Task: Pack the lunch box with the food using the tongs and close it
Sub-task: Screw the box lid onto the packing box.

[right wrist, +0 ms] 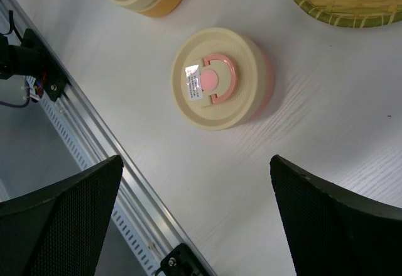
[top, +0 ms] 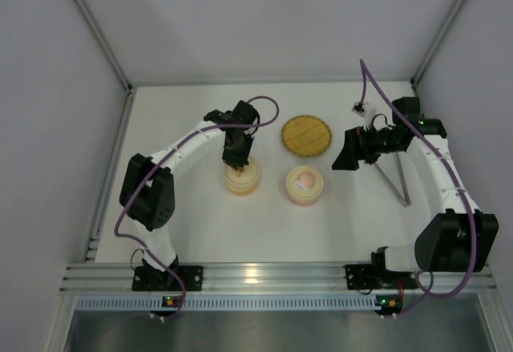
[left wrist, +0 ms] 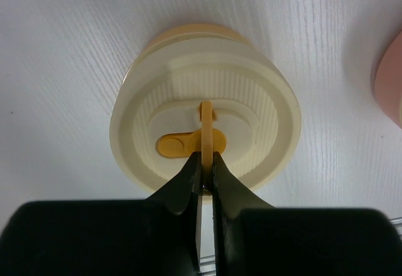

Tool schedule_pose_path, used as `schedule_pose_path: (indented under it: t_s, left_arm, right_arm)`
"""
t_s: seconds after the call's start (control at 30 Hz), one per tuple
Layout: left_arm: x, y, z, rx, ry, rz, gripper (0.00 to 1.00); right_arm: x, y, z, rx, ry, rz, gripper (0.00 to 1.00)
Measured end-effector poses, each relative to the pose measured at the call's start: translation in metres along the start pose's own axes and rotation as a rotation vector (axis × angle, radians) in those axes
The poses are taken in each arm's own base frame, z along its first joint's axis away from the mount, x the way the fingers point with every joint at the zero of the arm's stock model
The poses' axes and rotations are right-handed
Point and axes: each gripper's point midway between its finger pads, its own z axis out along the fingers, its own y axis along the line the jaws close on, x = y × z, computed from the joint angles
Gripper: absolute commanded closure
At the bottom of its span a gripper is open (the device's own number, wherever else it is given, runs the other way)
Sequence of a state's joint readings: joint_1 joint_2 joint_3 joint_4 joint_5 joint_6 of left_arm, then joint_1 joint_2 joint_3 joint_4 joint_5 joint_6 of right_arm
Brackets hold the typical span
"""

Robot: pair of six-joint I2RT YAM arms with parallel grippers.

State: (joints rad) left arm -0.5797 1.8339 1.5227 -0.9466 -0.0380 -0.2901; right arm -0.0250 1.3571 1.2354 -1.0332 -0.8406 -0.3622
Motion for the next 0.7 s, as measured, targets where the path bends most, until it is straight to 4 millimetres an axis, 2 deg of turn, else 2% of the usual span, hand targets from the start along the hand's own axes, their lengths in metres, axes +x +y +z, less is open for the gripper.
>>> schedule_pose_path:
  t_s: [0.7]
  left_arm:
    - [0.0019, 0.0079, 0.0061, 0.025, 0.025, -0.022, 1.0]
  right_arm:
    - [-0.0001, 0.0007, 0.0001, -0.004, -0.001, 0.0, 0.01]
